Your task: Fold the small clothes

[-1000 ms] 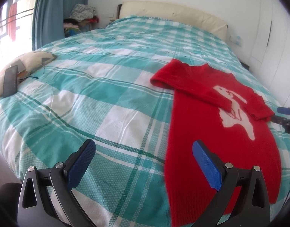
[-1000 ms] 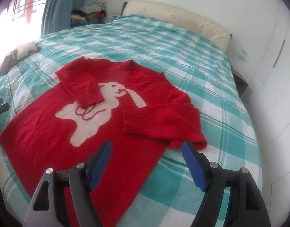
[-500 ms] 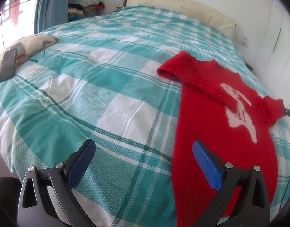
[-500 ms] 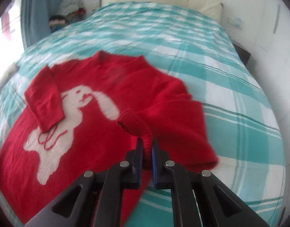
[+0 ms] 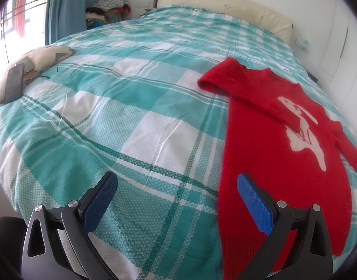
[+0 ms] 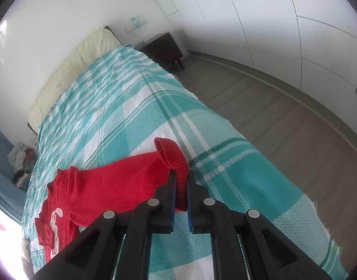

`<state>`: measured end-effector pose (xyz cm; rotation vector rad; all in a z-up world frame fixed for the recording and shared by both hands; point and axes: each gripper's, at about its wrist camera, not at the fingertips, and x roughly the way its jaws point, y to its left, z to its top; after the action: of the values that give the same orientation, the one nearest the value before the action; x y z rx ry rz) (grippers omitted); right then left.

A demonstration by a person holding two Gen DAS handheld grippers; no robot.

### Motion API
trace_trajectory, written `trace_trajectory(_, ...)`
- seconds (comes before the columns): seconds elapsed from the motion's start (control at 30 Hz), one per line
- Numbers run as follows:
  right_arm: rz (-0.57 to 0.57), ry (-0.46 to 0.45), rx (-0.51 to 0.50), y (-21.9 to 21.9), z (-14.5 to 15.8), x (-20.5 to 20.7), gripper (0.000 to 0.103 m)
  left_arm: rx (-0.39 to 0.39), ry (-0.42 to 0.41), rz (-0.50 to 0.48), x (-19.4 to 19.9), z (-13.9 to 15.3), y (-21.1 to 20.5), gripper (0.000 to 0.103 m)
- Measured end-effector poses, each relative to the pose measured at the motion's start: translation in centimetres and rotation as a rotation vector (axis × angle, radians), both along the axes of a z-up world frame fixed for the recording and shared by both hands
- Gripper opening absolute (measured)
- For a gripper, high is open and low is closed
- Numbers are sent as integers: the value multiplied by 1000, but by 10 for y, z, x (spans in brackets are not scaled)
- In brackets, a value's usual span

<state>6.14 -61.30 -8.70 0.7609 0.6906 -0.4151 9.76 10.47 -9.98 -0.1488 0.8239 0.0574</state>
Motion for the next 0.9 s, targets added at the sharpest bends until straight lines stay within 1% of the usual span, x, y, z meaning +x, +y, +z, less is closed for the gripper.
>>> trace_trajectory(0.07, -15, -31, 45, -1, -12, -4, 8, 2, -1, 3, 0, 0, 0, 102)
trace_trajectory(0.13, -20, -55, 84, -1, -19, -7, 13, -1, 1, 6, 0, -1, 1, 102)
trace_trajectory(0.17, -24, -68, 101, -2, -19, -7, 14, -4, 2, 7, 1, -2, 2, 102)
trace_trajectory(0.2, -25, -82, 112, -3, -19, -9, 17, -4, 2, 6, 1, -2, 2, 102)
trace_trajectory(0.23, -19, -95, 115, -3, -18, -9, 21, -4, 2, 6, 1, -2, 2, 102)
trace_trajectory(0.27, -11, -100, 112, -1, -17, -9, 27, -3, 2, 5, 1, -3, 2, 102)
trace_trajectory(0.37, 0, -94, 113, -1, -21, -7, 28, 8, 8, -1, 1, -5, -1, 102)
trace_trajectory(0.4, -9, -81, 106, 0, -21, -7, 22, 12, 10, -4, 2, -6, -3, 102)
trace_trajectory(0.43, -31, -62, 86, 0, -21, -7, 12, 17, 11, -7, 2, -6, -4, 102)
trace_trajectory(0.47, -57, -38, 64, -1, -20, -8, 4, 20, 13, -9, 2, -7, -5, 102)
trace_trajectory(0.57, -137, 28, 5, -6, -19, -20, 3, 26, 16, -9, 3, -7, -6, 102)
trace_trajectory(0.67, -193, 60, 21, -16, -26, -30, 2, 23, 20, -8, 4, -7, -6, 102)
trace_trajectory(0.73, -187, 68, 18, -16, -26, -29, 2, 22, 22, -8, 4, -7, -5, 102)
trace_trajectory(0.9, -159, 93, -56, -8, -19, -24, 4, 39, 15, -11, 3, -7, -7, 102)
